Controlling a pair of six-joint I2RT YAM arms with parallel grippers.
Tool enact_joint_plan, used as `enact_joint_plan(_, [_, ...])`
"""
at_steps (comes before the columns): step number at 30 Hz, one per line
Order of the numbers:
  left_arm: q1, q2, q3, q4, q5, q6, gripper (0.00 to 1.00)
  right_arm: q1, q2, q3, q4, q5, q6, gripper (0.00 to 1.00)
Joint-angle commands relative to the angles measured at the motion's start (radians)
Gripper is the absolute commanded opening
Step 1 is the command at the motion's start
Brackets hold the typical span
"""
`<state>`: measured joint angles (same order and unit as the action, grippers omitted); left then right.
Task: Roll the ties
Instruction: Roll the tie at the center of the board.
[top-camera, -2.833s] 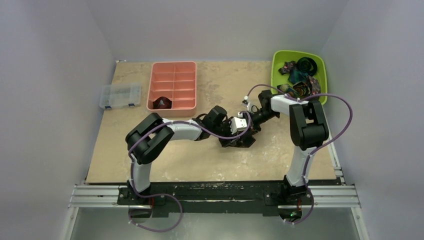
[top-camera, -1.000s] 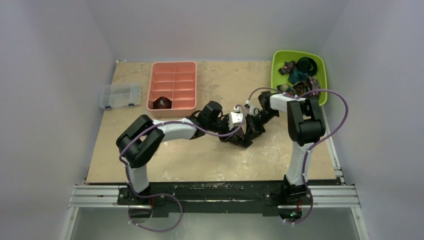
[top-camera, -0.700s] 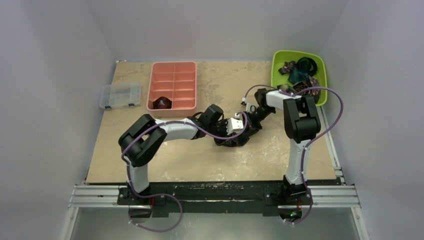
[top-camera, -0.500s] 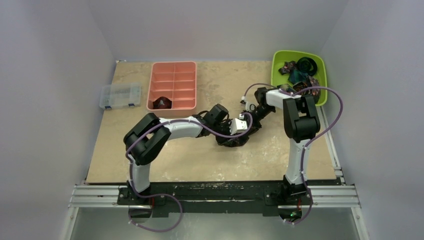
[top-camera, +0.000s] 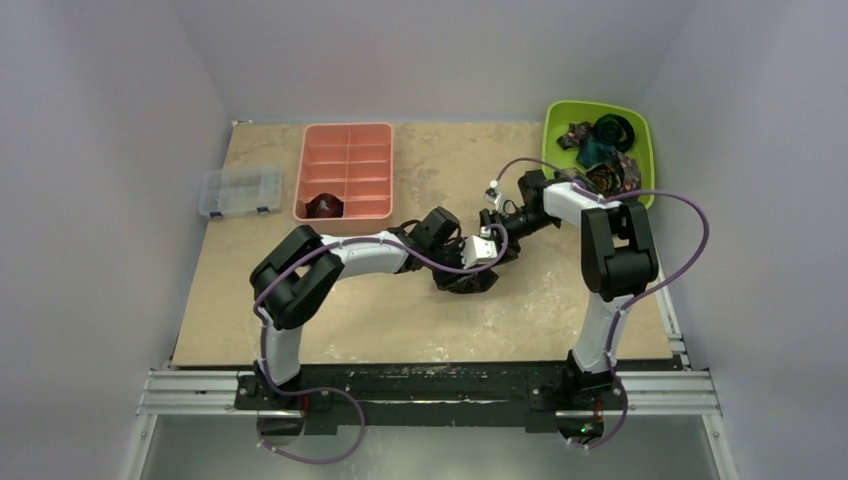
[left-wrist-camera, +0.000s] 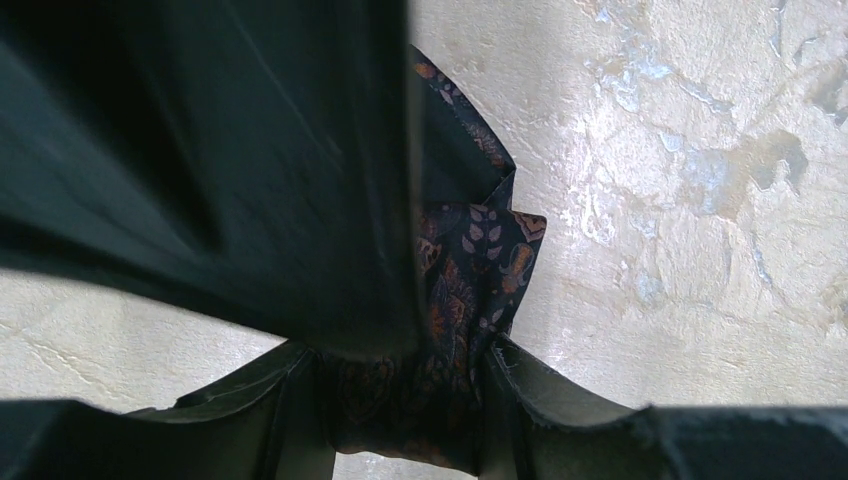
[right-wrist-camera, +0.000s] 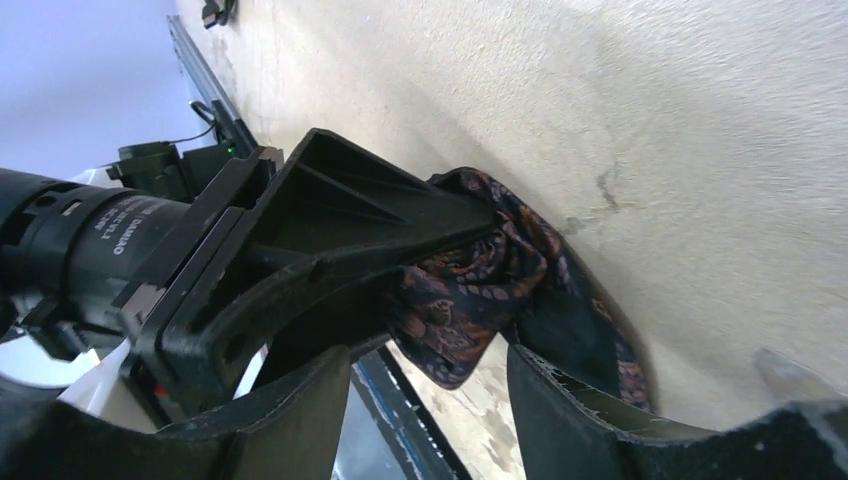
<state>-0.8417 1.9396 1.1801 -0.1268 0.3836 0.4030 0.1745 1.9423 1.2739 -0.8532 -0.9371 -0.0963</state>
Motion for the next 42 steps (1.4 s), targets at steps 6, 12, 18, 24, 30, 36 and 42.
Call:
enact_joint_plan(6, [-0.005,0.066,-0.007,-0.109,-0.075,-0.028,0.33,0.047,0.073,-0.008,-0.02,0.012,-0.056,0.35])
enact_joint_plan(12, [0.0,0.059,-0.013,-0.059,-0.031,-0.068,0.4,0.046,0.097,0.006,-0.025,0.051,-0.091,0.0])
enact_joint_plan(18, [0.008,0.016,-0.09,0.126,0.062,-0.099,0.53,0.044,0.115,-0.011,0.021,0.197,-0.07,0.0])
enact_joint_plan(24, [0.009,0.016,-0.103,0.251,0.117,-0.075,0.54,0.042,0.123,-0.005,0.041,0.288,-0.052,0.0])
enact_joint_plan(30, [0.008,0.032,-0.098,0.286,0.132,-0.071,0.51,0.041,0.141,0.004,0.038,0.35,-0.05,0.0])
enact_joint_plan(36, [0.004,0.026,-0.112,0.283,0.127,-0.056,0.53,0.042,0.159,0.002,0.048,0.416,-0.041,0.0])
enact_joint_plan(42, [0.005,0.014,-0.129,0.324,0.144,-0.078,0.55,0.042,0.165,-0.001,0.057,0.456,-0.033,0.0])
